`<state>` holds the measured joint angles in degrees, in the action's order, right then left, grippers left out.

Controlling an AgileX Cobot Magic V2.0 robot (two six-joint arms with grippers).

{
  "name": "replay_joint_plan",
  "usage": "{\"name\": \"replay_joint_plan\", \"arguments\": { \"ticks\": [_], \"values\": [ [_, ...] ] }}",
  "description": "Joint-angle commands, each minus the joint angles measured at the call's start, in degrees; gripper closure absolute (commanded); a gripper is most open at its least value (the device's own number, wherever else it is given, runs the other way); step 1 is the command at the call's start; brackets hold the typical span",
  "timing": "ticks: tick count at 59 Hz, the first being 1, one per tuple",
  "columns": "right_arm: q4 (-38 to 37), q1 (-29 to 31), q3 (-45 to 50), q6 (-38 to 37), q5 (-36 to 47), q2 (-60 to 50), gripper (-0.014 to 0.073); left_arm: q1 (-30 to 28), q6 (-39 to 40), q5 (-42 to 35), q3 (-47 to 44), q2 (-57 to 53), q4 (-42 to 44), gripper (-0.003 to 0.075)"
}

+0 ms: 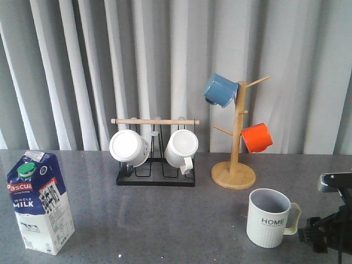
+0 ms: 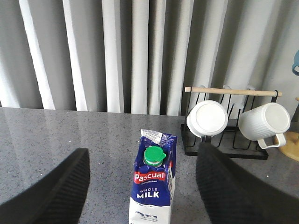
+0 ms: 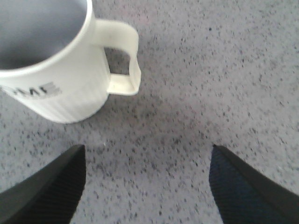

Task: Place milk next to cup
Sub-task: 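Move the right gripper to the white HOME mug handle and grasp it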

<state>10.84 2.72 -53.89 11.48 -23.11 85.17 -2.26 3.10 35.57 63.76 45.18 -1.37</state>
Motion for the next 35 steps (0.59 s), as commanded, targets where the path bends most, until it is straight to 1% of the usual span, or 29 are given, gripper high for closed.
{"name": "replay_joint_plan", "arguments": {
  "ticks": [1,8,13,26,35],
  "values": [
    [3.3,0.2,-1.4,3.4,5.8,-0.4,0.0064,0.2,0.0,-4.4,1.8,0.2,-0.6,0.0256],
    [6.6,0.2,-1.4,7.1,8.1,1.7,0.0064,0.2,0.0,-4.4,1.8,0.2,-0.6,0.0256],
    [7.3,0.2,-1.4,9.2,10.3,3.1,0.0064,0.2,0.0,-4.4,1.8,0.2,-0.6,0.0256],
    [7.2,0.2,-1.4,9.5,15.3,5.4,0.0067,0.2,0.0,-4.4,1.8,0.2,-0.6,0.0256],
    [7.5,0.2,-1.6,9.4,17.3,6.8,0.0068,0.2,0.0,-4.4,1.8,0.2,-0.6,0.0256]
  ]
}}
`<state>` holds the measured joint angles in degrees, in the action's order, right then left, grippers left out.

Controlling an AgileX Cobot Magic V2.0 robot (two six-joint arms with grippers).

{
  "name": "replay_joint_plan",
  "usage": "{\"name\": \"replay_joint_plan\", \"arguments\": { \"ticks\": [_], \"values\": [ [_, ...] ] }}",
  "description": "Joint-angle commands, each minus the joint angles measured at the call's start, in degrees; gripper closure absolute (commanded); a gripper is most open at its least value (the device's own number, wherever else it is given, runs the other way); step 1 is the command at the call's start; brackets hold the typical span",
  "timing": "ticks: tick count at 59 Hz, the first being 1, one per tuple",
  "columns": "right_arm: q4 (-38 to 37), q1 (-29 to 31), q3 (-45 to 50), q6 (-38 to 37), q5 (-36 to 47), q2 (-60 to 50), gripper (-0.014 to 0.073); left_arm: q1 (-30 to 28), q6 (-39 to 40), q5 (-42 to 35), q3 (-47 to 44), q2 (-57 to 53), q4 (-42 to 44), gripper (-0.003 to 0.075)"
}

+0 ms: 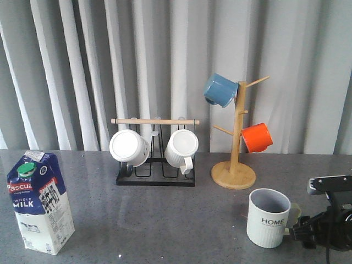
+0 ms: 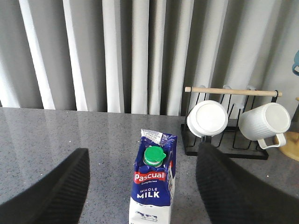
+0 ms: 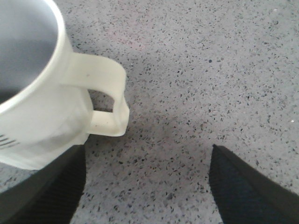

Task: Place milk next to cup
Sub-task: 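Move the right gripper to the white HOME mug handle and grasp it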

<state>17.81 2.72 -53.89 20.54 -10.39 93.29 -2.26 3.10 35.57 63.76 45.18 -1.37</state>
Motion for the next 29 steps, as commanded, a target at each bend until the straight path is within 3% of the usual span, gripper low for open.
{"name": "replay_joint_plan", "arguments": {
  "ticks": [1,12,29],
  "values": [
    [0.8,0.2,-1.6,0.4,4.7,-1.1,0.0068,0.2,0.0,-4.4,1.8,0.2,-0.6,0.0256],
    [1.7,0.2,-2.1,1.6,8.6,0.9,0.0070,0.2,0.0,-4.4,1.8,0.2,-0.6,0.0256],
    [3.0,-2.0,-11.9,3.6,4.6,7.5,0.0169,0.2,0.0,-4.4,1.8,0.2,-0.6,0.0256]
  ]
}}
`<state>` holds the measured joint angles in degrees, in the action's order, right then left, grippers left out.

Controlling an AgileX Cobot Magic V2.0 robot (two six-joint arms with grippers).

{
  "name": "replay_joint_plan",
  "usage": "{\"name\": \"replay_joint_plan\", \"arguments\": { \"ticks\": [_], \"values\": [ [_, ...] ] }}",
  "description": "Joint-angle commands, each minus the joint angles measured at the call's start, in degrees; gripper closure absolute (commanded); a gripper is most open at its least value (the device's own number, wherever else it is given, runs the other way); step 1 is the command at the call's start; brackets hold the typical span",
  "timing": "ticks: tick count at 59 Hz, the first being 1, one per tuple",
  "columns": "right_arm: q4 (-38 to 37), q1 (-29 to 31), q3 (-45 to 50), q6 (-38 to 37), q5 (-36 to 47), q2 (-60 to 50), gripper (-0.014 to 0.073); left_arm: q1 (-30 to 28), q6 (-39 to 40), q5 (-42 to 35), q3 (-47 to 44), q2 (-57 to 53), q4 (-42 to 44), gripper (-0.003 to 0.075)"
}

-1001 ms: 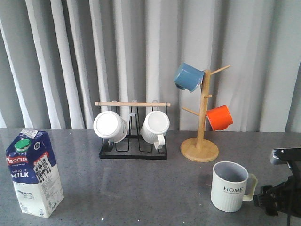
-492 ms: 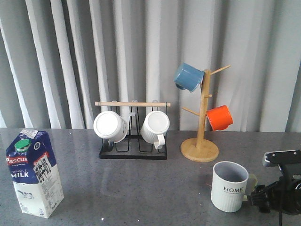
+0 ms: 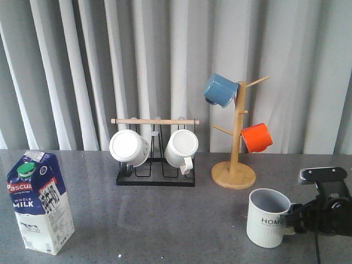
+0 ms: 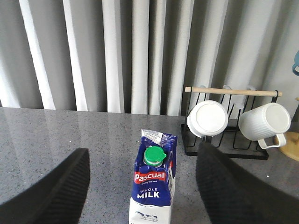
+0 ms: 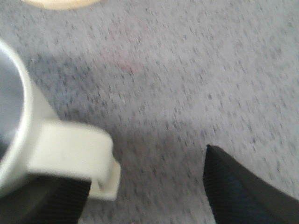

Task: Place milk next to cup
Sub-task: 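Move the right gripper to the white HOME mug handle and grasp it, then slide the white mug with the right gripper toward the milk carton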

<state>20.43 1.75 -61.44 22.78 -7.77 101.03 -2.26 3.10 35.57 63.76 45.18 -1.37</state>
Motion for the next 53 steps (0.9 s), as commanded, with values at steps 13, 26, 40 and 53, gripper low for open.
{"name": "replay_joint_plan", "arguments": {
  "ticks": [13,26,40,53],
  "values": [
    [0.4,-1.5,-6.0,2.6,1.1,-1.2,0.0545,0.2,0.0,-4.4,1.8,0.2,-0.6,0.0256],
    [2.9,-5.8,-8.5,2.5,-2.4,-11.7,0.0602,0.2,0.0,-4.4,1.8,0.3,-0.6,0.0256],
    [2.9,-18.2,-11.1,2.5,-7.3,-12.4,0.0601,0.2,0.0,-4.3,1.8,0.3,-0.6,0.0256],
    [3.1,-19.7,-11.1,0.6,-9.5,-4.1,0.0598,0.2,0.0,-4.3,1.8,0.2,-0.6,0.0256]
  ]
}}
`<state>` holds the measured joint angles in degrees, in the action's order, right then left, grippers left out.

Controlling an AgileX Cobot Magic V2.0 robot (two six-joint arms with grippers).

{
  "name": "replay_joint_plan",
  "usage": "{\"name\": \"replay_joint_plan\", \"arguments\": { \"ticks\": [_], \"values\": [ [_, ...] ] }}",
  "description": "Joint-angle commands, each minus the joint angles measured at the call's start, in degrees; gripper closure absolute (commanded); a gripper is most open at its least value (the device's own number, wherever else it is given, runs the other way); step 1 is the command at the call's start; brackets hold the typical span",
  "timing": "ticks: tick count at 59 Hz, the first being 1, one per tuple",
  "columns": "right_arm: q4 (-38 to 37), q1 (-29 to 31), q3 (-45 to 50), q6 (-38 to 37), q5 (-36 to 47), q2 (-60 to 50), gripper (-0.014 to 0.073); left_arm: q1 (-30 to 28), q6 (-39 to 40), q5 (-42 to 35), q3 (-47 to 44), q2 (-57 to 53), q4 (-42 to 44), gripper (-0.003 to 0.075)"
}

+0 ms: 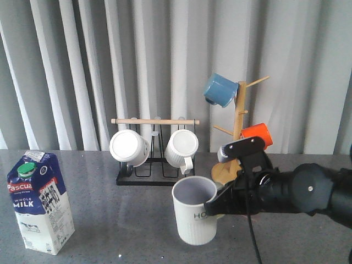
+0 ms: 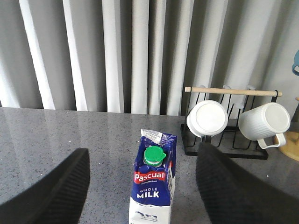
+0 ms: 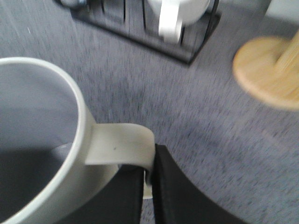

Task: Place milk next to cup
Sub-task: 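Slide the white mug with the right gripper toward the milk carton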

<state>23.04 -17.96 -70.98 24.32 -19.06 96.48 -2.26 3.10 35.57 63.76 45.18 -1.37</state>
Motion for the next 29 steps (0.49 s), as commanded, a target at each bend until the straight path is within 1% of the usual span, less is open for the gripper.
{"name": "replay_joint_plan", "arguments": {
  "ticks": [1,12,17,24,29],
  "values": [
    [0.5,0.0,-1.5,-0.9,1.4,0.9,0.0598,0.2,0.0,-4.3,1.8,0.2,-0.6,0.0256],
    [0.5,-0.1,-1.5,-0.8,-3.0,3.5,0.0580,0.2,0.0,-4.3,1.8,0.2,-0.6,0.0256],
    [0.5,-0.1,-1.6,-0.8,-4.4,3.5,0.0540,0.2,0.0,-4.3,1.8,0.2,-0.6,0.0256],
    [0.5,-0.1,-1.6,-0.8,-6.3,3.5,0.0435,0.2,0.0,-4.2,1.8,0.2,-0.6,0.0256],
    [0.3,-0.1,-1.6,-0.8,-7.6,3.5,0.0332,0.2,0.0,-3.9,1.8,0.2,-0.6,0.0256]
  ]
}}
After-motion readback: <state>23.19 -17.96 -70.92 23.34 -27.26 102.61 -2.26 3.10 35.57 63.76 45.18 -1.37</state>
